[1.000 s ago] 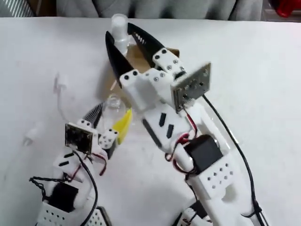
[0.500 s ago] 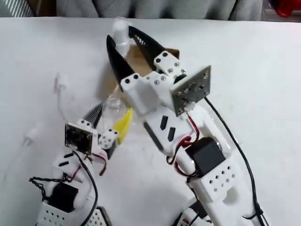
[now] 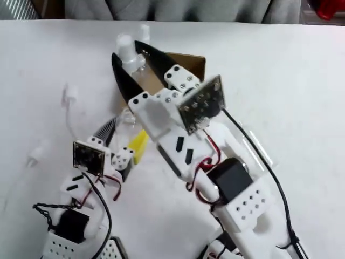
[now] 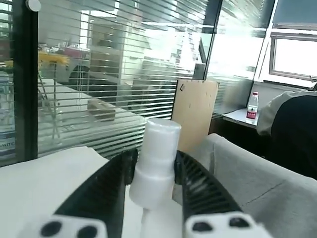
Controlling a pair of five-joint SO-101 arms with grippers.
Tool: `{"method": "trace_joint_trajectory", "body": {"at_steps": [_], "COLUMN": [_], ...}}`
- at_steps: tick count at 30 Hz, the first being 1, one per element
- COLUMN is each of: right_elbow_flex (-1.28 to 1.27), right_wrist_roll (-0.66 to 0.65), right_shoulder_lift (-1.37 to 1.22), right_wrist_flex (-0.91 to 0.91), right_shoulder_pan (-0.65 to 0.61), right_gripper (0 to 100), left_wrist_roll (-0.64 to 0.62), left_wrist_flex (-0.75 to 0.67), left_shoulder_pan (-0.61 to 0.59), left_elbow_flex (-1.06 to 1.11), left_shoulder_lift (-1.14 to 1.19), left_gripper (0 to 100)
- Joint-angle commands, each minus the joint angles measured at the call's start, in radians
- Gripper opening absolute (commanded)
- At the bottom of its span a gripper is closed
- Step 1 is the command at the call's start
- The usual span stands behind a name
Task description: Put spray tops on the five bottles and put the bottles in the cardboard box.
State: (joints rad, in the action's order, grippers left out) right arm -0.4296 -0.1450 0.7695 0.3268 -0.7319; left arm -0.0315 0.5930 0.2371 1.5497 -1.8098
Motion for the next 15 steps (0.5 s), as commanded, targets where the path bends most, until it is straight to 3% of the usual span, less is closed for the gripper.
{"method": "trace_joint_trajectory", "body": {"at_steps": [1,9,15], "right_elbow_flex": [0.018,0.021,0.110], "right_wrist_roll": [-0.017,-0.017,-0.018], "right_shoulder_lift": [-0.030,-0.077,-0.081], "right_wrist_flex": [-0.002,0.022,0.294], "right_shoulder_pan": [-0.001,-0.007,-0.084], "right_gripper": [1.6,1.6,1.6], "left_wrist_roll": [0.006,0.006,0.006], "left_wrist_flex": [-0.008,-0.008,-0.008], "left_shoulder_pan": [-0.012,-0.012,-0.012], "left_elbow_flex": [-0.018,-0.018,-0.018], "left_shoulder_lift": [-0.018,-0.018,-0.018], "left_gripper": [2,2,2]}}
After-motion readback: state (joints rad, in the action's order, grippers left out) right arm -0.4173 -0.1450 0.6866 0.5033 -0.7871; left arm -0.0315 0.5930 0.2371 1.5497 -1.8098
